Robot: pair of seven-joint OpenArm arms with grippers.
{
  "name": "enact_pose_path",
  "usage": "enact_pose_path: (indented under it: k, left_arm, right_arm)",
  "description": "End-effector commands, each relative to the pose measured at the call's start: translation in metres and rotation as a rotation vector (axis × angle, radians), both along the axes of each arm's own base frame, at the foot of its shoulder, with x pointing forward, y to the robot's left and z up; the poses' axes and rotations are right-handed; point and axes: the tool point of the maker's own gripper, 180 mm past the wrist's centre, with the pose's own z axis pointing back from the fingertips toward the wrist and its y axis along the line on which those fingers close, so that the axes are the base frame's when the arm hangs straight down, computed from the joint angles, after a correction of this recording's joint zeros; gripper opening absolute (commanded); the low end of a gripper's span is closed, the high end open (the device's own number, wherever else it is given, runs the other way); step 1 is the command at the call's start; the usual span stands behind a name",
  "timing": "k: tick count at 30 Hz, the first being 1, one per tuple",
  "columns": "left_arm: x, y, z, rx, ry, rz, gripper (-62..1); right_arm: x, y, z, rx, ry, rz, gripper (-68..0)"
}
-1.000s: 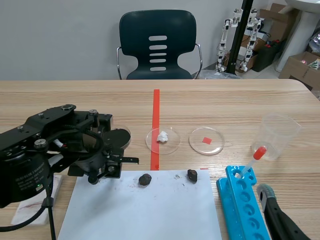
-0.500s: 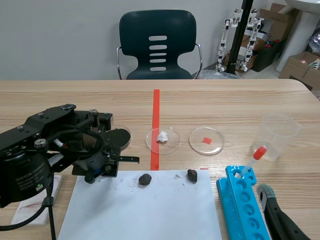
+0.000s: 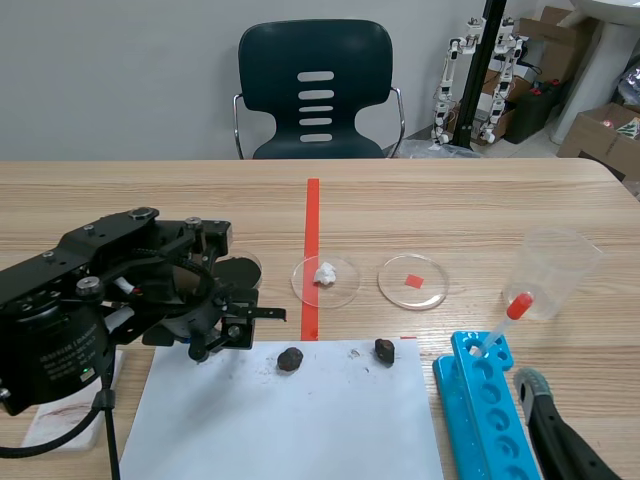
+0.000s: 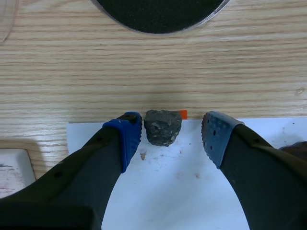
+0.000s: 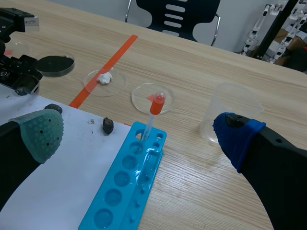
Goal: Pick up the left mineral with the left hand
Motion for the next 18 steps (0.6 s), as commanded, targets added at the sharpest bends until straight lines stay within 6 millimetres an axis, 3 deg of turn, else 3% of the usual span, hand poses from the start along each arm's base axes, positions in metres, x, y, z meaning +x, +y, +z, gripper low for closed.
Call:
enact_pose_path:
  k: [1, 8, 12, 18]
  left_arm:
    - [0.0070, -0.0041, 0.0079, -0.009, -0.027, -0.003, -31.3]
    - [0.0067, -0.0041, 0.0076, -0.010, -0.026, -0.003, -32.5]
    - [0.0052, -0.0041, 0.0066, -0.010, -0.020, -0.002, -43.9]
    - [0.0050, -0.0041, 0.0064, -0.010, -0.020, -0.002, -53.6]
  right_arm:
    - [0.0045, -0.0006, 0.0091, 0.009, -0.036, -0.005, 0.4]
    - [0.0045, -0.0006, 0.0091, 0.009, -0.036, -0.005, 0.4]
    - [0.0045, -0.0006, 0.0091, 0.009, -0.036, -0.005, 0.4]
    - [0.0045, -0.0006, 0.0091, 0.009, -0.036, -0.005, 0.4]
